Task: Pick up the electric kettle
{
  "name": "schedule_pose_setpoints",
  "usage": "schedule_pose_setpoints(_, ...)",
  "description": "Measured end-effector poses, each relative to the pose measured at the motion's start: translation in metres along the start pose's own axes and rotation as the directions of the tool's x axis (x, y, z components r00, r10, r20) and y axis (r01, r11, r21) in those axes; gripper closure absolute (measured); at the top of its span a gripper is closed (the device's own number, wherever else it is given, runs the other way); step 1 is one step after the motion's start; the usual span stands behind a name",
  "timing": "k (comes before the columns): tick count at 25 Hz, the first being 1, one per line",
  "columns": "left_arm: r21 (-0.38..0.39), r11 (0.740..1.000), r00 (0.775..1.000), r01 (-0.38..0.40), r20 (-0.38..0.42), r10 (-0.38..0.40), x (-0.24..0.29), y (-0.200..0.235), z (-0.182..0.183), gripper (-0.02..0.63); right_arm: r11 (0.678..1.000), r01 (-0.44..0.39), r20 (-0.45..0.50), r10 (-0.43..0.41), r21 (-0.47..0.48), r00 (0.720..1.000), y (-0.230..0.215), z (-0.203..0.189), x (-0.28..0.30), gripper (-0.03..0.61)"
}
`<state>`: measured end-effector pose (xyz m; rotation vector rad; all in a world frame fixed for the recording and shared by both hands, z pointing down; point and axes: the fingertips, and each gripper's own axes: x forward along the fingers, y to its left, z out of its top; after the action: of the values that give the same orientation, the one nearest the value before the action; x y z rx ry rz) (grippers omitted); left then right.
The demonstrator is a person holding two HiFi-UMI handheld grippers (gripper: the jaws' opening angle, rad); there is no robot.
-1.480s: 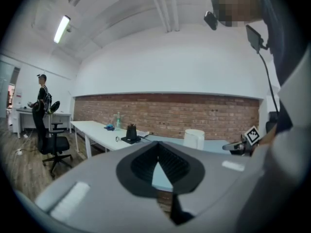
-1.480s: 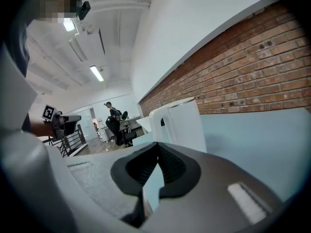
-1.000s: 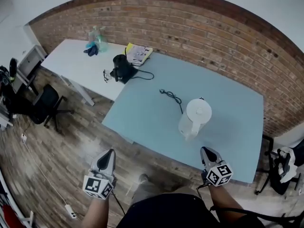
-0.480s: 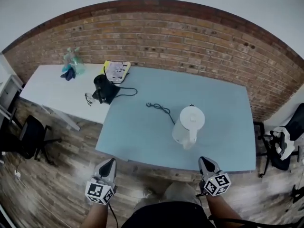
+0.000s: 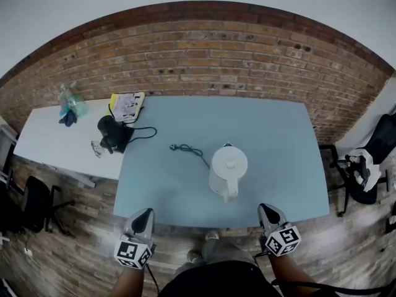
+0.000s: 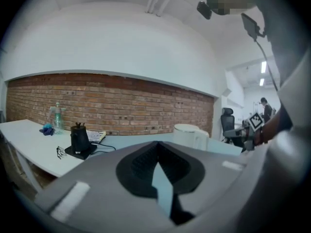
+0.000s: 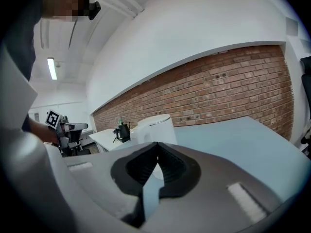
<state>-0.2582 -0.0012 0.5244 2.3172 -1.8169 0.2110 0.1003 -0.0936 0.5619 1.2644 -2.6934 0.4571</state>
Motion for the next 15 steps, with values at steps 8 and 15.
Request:
schedule_pose_setpoints(8,0.006,0.999,0.999,-0.033,0.010,0.033,0.050,0.002,0.029,0.609,0.995,-0.043,-0.051,0.047,0.093,0.998,-0.027,-0.009,0.047,0.577)
schedule_pose_setpoints(15,-0.028,0.997,0.997,-0.072,0.009,0.073,0.063,0.011,0.045,0.609,0.991,-0.062,-0.021,0.065,0.121,0.998,-0.048,0.004,0.090,0.577)
